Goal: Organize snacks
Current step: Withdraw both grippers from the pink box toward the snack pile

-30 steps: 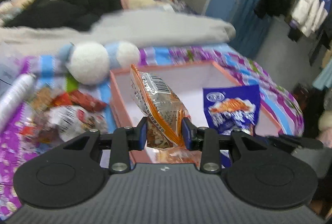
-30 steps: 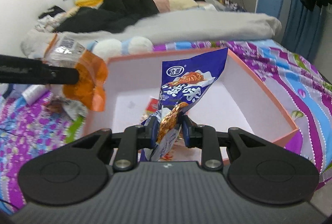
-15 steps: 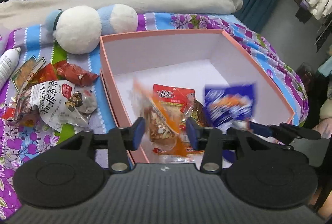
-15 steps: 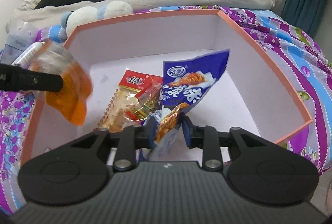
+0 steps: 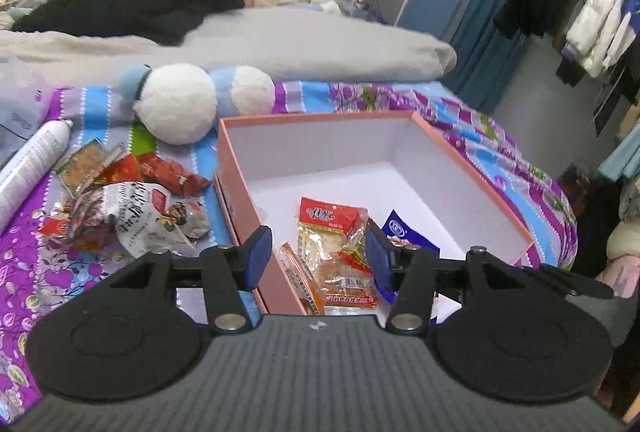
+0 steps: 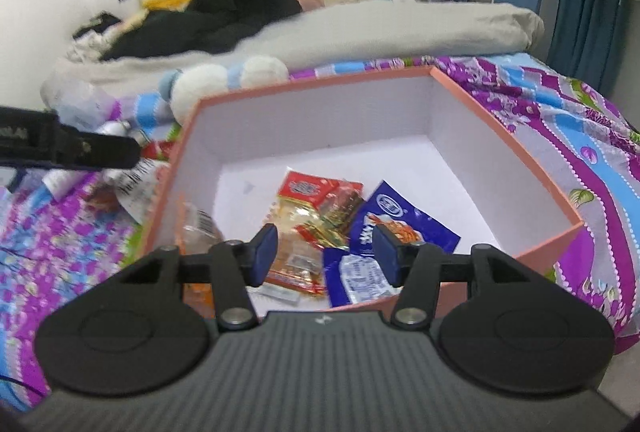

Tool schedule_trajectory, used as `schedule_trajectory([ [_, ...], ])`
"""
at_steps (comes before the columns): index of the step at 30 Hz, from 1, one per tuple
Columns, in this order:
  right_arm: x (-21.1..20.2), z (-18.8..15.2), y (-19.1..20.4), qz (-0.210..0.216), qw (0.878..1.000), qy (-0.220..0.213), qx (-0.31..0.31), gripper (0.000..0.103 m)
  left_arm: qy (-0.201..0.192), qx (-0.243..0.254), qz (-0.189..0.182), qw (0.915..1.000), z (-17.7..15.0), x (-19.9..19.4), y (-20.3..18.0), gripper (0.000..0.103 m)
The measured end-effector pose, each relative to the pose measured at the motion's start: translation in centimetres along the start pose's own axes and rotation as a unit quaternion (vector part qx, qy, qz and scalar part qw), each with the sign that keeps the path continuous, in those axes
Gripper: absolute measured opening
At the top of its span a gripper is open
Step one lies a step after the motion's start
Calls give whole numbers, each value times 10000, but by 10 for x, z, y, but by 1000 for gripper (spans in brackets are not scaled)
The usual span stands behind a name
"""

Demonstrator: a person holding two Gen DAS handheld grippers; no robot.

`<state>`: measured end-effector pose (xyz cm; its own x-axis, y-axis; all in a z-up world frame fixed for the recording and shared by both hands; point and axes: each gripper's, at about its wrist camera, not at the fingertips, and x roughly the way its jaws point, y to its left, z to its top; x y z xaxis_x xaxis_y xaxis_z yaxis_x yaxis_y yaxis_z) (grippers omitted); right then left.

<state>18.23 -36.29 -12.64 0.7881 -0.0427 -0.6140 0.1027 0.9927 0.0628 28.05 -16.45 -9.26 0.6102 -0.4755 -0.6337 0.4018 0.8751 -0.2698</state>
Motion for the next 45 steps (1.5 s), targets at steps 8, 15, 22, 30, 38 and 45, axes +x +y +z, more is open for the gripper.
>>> schedule_trajectory([
  [8, -35, -5, 24, 228, 9986, -471, -114, 55, -373, 44, 219, 9991, -20, -41, 2, 58],
  [15, -57, -15, 38, 420, 9964, -724, -129, 55, -629, -89, 361, 9973, -38, -75, 15, 58],
  [22, -73, -34, 51, 579, 9949, -821, -94, 55, -724, -145, 474, 9961, -56, -98, 24, 58],
  [30, -89, -47, 66, 670, 9937, -893, -136, 55, -791, -4, 622, 9949, -82, -125, 24, 58],
  [38, -105, -69, 85, 810, 9930, -824, -245, 55, -656, -105, 695, 9954, -110, -142, 31, 58],
  [45, -115, -85, 98, 977, 9920, -708, -376, 55, -646, -218, 842, 9941, -126, -155, 42, 65],
])
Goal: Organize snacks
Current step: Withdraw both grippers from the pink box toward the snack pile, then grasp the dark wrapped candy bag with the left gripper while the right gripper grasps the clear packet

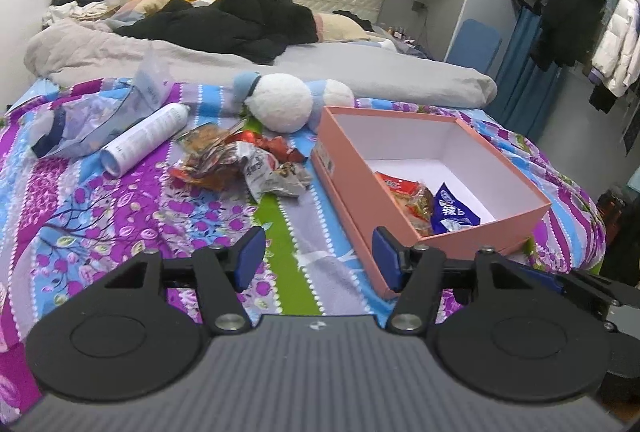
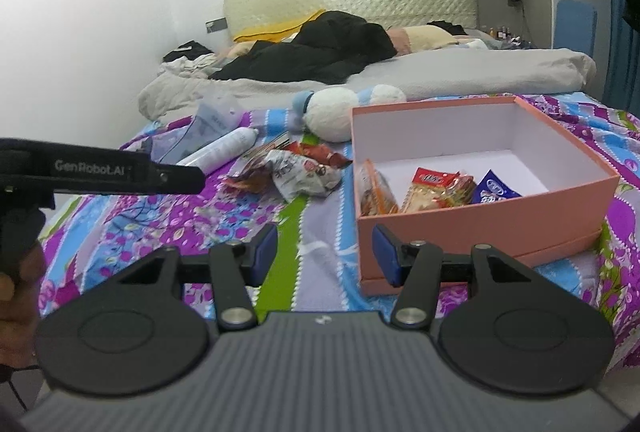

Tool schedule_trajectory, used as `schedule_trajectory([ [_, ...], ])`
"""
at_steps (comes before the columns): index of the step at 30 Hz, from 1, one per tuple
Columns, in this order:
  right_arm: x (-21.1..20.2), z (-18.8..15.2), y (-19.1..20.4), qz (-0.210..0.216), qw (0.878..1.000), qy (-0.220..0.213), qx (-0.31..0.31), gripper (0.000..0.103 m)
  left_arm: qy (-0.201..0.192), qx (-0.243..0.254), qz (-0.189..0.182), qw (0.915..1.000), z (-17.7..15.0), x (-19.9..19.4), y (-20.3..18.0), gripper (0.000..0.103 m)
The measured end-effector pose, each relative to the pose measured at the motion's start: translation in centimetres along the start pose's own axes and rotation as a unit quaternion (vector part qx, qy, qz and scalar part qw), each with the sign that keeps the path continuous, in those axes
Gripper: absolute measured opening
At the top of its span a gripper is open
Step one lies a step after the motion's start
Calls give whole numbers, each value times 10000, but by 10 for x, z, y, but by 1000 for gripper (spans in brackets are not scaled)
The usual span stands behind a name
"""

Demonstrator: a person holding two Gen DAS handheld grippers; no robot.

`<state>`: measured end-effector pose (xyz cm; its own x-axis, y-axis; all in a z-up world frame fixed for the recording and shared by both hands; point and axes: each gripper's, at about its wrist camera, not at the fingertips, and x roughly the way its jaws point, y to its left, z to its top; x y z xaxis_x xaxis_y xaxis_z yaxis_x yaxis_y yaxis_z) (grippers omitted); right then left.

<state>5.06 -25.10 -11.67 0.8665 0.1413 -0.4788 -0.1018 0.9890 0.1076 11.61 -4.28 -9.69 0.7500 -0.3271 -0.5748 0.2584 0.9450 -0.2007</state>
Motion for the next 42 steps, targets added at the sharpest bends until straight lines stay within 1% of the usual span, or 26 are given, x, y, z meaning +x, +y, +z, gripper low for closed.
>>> schedule_trajectory([
  [7, 7, -4, 10, 33, 10000, 30, -77, 55, 97, -176, 150, 9997, -5, 5, 17, 70],
  [13, 21, -4, 17, 30, 9998, 20, -194, 55, 154, -313, 271, 9990, -3, 23, 35, 70],
  [17, 34, -4, 28, 79, 9992, -25, -397, 55, 166, -434, 359, 9983, 0, 38, 49, 70],
  [21, 52, 0, 40, 216, 9981, -42, -573, 54, 155, -602, 441, 9971, 4, 52, 68, 70],
  [25, 71, 5, 56, 242, 9967, -80, -765, 53, 147, -757, 501, 9958, 10, 69, 89, 70],
  [28, 87, 9, 64, 265, 9961, -45, -839, 48, 154, -921, 552, 9941, 15, 85, 108, 70],
  [33, 118, 15, 79, 417, 9953, -31, -870, 47, 106, -1209, 616, 9907, 26, 113, 141, 70],
  [36, 138, 19, 87, 273, 9943, -64, -1030, 47, 100, -1337, 602, 9891, 35, 133, 157, 70],
  [37, 147, 20, 88, 169, 9936, -87, -1113, 47, 95, -1412, 559, 9884, 37, 140, 162, 70],
  [40, 178, 22, 89, -150, 9911, -39, -1322, 40, 165, -1590, 438, 9862, 44, 167, 176, 70],
  [42, 198, 22, 86, -353, 9895, 58, -1402, 39, 226, -1721, 298, 9844, 47, 185, 183, 70],
])
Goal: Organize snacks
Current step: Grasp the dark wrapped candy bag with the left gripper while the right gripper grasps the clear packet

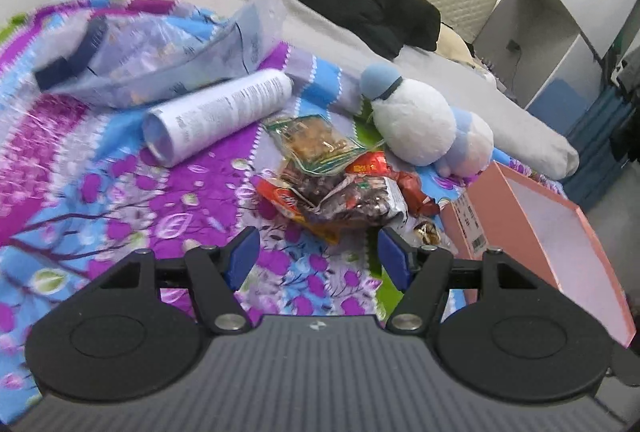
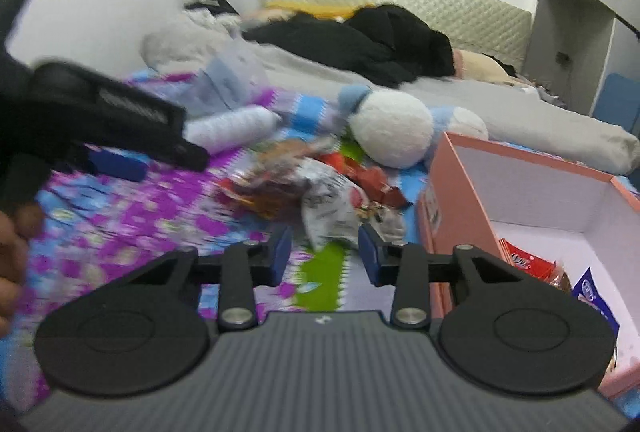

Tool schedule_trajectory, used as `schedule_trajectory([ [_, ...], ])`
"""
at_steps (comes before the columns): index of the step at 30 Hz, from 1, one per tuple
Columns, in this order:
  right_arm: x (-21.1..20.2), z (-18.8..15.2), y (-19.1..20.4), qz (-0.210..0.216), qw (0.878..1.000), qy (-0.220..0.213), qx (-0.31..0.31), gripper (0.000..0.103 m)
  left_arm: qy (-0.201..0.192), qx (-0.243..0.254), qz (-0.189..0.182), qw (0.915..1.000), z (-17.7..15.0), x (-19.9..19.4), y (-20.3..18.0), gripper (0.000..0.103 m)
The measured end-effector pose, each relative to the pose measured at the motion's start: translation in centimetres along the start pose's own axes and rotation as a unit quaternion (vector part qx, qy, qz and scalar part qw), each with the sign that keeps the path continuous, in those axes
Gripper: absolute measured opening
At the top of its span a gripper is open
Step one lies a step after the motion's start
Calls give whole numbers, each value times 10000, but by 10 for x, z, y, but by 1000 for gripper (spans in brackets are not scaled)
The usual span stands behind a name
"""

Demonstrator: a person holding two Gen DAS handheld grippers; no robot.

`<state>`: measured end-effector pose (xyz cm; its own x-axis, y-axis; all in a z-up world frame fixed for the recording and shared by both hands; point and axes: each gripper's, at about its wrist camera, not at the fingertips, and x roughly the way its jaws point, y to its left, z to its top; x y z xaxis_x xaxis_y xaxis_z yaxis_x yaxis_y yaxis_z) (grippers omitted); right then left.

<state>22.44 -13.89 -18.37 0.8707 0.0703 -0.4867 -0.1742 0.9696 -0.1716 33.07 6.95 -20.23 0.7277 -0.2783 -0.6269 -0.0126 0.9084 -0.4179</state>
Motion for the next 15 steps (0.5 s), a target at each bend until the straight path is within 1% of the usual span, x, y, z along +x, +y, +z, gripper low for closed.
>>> schedule_trajectory([
  [4, 42, -3, -5, -400, 9982, 284, -343, 39, 204, -274, -151, 9993, 7, 35, 6, 71],
  [6, 60, -4, -7, -492, 9966, 440, -494, 40, 308, -428, -188, 9984, 11, 50, 10, 75],
  [8, 74, -5, -7, -617, 9942, 531, -701, 41, 332, -553, -302, 9975, 13, 61, 14, 77],
  [10, 86, -7, -1, -663, 9899, 639, -1080, 41, 306, -552, -302, 9975, 15, 69, 15, 77],
  [15, 106, -10, 6, -771, 9823, 734, -1543, 41, 360, -557, -448, 9968, 16, 83, 19, 76],
])
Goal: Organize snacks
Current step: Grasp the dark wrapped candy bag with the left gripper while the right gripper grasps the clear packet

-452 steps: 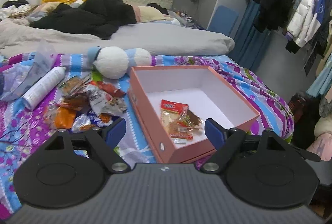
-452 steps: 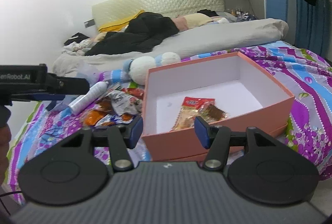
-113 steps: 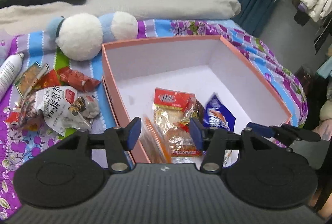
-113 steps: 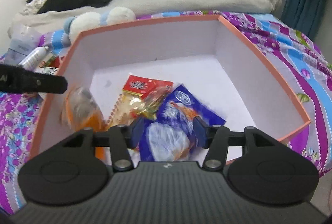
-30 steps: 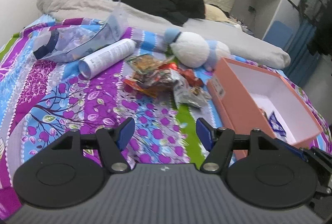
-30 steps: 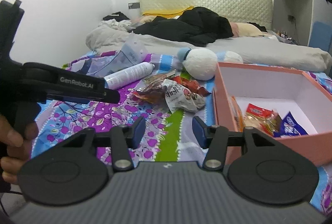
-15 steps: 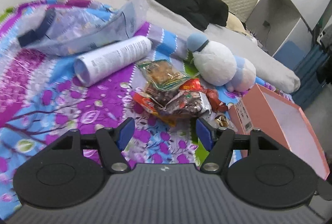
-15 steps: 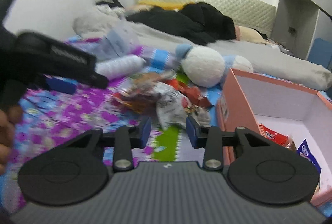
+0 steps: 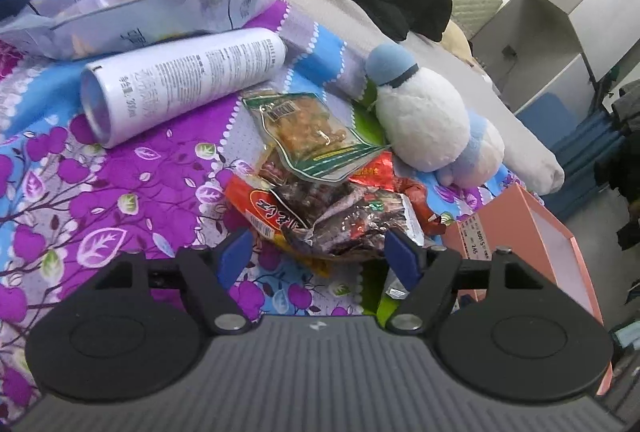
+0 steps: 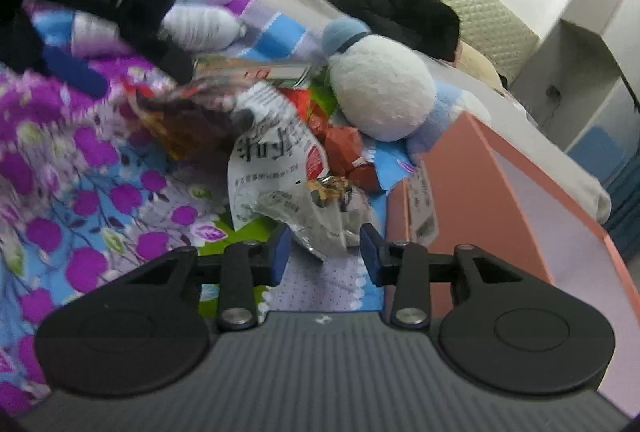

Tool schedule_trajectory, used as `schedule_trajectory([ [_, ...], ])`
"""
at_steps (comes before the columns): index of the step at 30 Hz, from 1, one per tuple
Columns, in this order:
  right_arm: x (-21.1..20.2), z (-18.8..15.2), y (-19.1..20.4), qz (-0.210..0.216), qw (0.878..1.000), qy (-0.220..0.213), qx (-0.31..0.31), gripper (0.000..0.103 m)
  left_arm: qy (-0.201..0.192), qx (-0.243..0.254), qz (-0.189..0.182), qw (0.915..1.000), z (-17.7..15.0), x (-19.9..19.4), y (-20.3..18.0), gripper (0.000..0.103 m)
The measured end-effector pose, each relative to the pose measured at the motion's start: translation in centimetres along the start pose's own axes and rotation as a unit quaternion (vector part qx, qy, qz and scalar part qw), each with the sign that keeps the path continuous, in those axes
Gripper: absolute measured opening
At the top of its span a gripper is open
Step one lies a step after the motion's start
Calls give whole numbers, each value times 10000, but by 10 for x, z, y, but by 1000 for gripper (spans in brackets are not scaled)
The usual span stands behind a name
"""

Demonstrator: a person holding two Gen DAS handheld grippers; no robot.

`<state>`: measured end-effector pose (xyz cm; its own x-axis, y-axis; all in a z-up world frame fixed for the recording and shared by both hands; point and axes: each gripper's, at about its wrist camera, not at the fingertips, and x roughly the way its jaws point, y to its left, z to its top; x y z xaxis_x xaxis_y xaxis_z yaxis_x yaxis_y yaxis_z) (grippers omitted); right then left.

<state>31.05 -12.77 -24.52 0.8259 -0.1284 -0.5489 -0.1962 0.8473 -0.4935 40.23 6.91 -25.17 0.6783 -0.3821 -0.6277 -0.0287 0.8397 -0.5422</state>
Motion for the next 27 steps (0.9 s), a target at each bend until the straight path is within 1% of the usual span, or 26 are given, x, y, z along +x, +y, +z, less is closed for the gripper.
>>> schedule_trajectory([
  [2, 7, -1, 4, -46, 9999, 50, -155, 41, 34, -29, -14, 10000, 1, 4, 2, 76],
  [4, 12, -2, 5, -112, 9997, 77, -217, 40, 26, -69, -61, 10000, 1, 7, 4, 72],
  [6, 14, -2, 6, -135, 9995, 76, -262, 39, 35, -134, -96, 9999, 2, 10, 7, 64],
  [7, 15, -2, 6, -135, 9995, 73, -270, 39, 32, -173, -138, 9998, 2, 12, 8, 62],
  [8, 15, -2, 7, -145, 9994, 65, -300, 35, 48, -233, -193, 9995, 2, 14, 10, 57],
  [9, 15, -1, 7, -140, 9993, 60, -330, 33, 65, -300, -247, 9992, 2, 15, 11, 53],
  [10, 15, -1, 7, -131, 9993, 65, -343, 28, 62, -341, -247, 9991, 2, 16, 11, 51],
  [11, 13, -1, 8, -135, 9993, 63, -353, 26, 51, -335, -217, 9992, 1, 16, 11, 46],
  [13, 12, -1, 9, -143, 9991, 64, -396, 24, 33, -318, -160, 9994, 1, 15, 11, 38],
  [15, 9, -1, 10, -127, 9990, 64, -415, 22, 41, -338, -145, 9993, 1, 12, 11, 23],
  [16, 7, -1, 10, -119, 9990, 65, -417, 22, 45, -327, -121, 9994, 1, 10, 10, 20],
  [17, 8, 0, 9, -113, 9990, 65, -422, 21, 43, -310, -95, 9995, 0, 8, 10, 14],
  [20, 1, -2, 10, -66, 9990, 53, -436, 20, 27, -280, -115, 9995, -5, -2, 7, 6],
  [27, -27, -11, 11, 35, 9990, 46, -445, 19, -8, -116, -133, 9998, -24, -34, -6, 3],
])
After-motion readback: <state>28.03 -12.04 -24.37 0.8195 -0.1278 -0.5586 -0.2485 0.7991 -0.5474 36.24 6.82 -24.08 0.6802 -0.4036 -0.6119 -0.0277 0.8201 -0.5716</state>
